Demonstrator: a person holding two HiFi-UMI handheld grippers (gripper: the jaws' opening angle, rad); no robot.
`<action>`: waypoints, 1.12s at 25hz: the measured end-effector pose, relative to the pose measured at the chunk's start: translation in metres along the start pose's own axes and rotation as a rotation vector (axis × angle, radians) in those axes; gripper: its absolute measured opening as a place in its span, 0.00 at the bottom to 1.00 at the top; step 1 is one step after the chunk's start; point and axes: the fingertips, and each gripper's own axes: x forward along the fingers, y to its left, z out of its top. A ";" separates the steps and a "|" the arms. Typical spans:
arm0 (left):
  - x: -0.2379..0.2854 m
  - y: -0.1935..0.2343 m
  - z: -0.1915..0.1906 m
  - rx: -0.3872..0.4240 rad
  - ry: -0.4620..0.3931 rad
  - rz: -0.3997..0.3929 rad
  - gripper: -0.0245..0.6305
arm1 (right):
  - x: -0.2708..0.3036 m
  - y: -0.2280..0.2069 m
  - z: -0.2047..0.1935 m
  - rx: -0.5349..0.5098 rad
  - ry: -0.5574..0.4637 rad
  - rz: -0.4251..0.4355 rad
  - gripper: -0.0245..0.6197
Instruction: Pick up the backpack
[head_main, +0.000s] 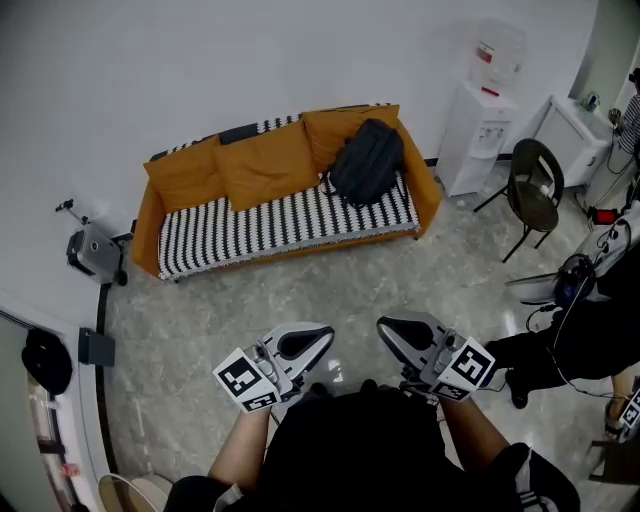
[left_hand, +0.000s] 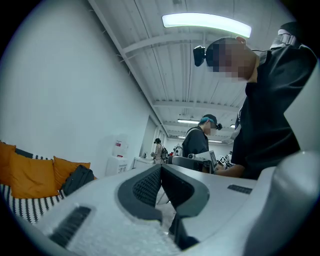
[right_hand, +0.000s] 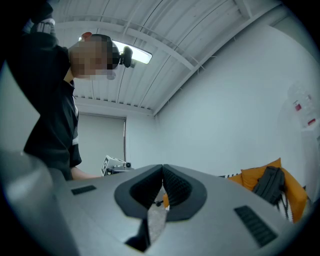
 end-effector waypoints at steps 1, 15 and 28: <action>0.002 -0.001 0.000 -0.001 0.000 0.001 0.07 | -0.002 0.000 0.000 0.001 0.000 0.003 0.08; 0.018 -0.019 -0.005 -0.020 -0.016 0.051 0.07 | -0.024 -0.003 0.013 0.073 -0.063 0.069 0.08; 0.010 -0.034 -0.021 -0.050 0.002 0.105 0.07 | -0.032 -0.006 -0.005 0.114 -0.036 0.114 0.08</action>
